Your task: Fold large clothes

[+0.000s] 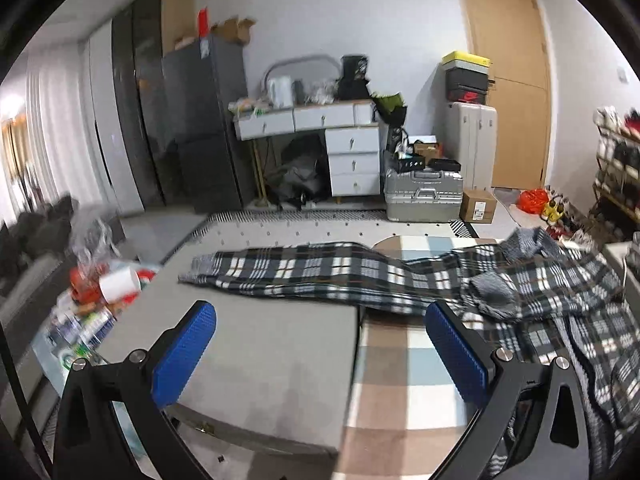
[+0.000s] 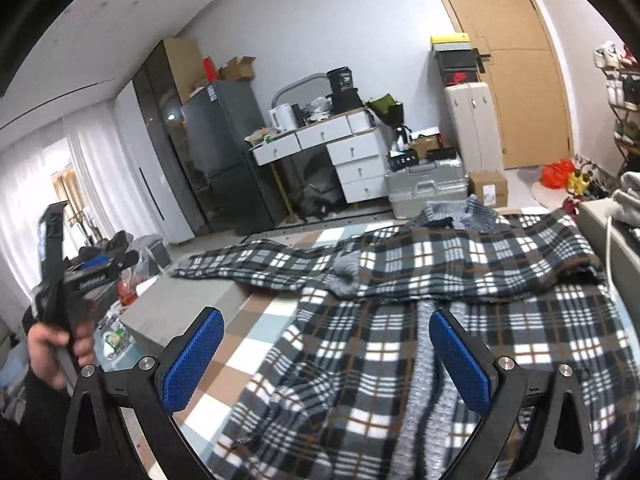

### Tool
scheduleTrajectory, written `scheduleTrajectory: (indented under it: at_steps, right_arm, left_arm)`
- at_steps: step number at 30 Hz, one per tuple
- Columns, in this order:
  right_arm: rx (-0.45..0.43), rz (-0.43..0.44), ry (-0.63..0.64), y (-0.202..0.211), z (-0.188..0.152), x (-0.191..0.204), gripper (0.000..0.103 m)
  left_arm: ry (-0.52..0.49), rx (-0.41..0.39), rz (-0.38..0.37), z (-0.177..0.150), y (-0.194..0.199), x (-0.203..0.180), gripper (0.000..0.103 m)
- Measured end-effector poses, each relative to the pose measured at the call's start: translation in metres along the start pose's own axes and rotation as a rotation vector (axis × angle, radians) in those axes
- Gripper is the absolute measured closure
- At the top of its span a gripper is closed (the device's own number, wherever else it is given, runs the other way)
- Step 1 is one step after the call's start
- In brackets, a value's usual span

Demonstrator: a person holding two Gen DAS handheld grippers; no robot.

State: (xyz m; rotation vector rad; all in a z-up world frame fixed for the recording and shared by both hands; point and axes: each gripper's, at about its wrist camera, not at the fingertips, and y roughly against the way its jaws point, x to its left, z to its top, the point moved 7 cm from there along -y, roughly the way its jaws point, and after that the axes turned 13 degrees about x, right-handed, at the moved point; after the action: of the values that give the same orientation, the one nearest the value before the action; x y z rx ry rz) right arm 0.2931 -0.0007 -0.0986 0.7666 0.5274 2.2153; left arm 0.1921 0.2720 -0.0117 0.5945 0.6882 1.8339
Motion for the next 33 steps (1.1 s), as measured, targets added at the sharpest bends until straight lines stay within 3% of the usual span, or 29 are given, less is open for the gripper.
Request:
scheduleTrajectory:
  at_steps: [6,12,16,18,21,28,33]
  right_arm:
    - [0.024,0.03,-0.045,-0.019,-0.006,0.004,0.0]
    - [0.076,0.041,-0.073,-0.045,-0.012,0.004,0.0]
    - [0.108,0.042,-0.075,-0.06,-0.015,0.008,0.0]
    - [0.119,0.042,-0.072,-0.066,-0.016,0.01,0.0]
    - [0.131,0.043,-0.071,-0.072,-0.016,0.011,0.0]
    - [0.147,0.047,-0.073,-0.079,-0.013,0.013,0.0]
    - [0.145,0.059,-0.068,-0.079,-0.013,0.016,0.0]
  left_arm:
    - [0.174,0.115,-0.019,0.025,-0.064,0.091,0.001]
    - [0.277,0.191,0.088,0.031,-0.14,0.162,0.001]
    - [0.453,0.33,-0.107,0.018,-0.187,0.184,0.001]
    - [0.566,0.357,-0.2,0.014,-0.199,0.189,0.001]
    - [0.666,0.384,-0.272,0.01,-0.211,0.189,0.001]
    - [0.722,0.398,-0.274,0.014,-0.227,0.196,0.001]
    - [0.844,0.361,-0.234,0.017,-0.237,0.219,0.005]
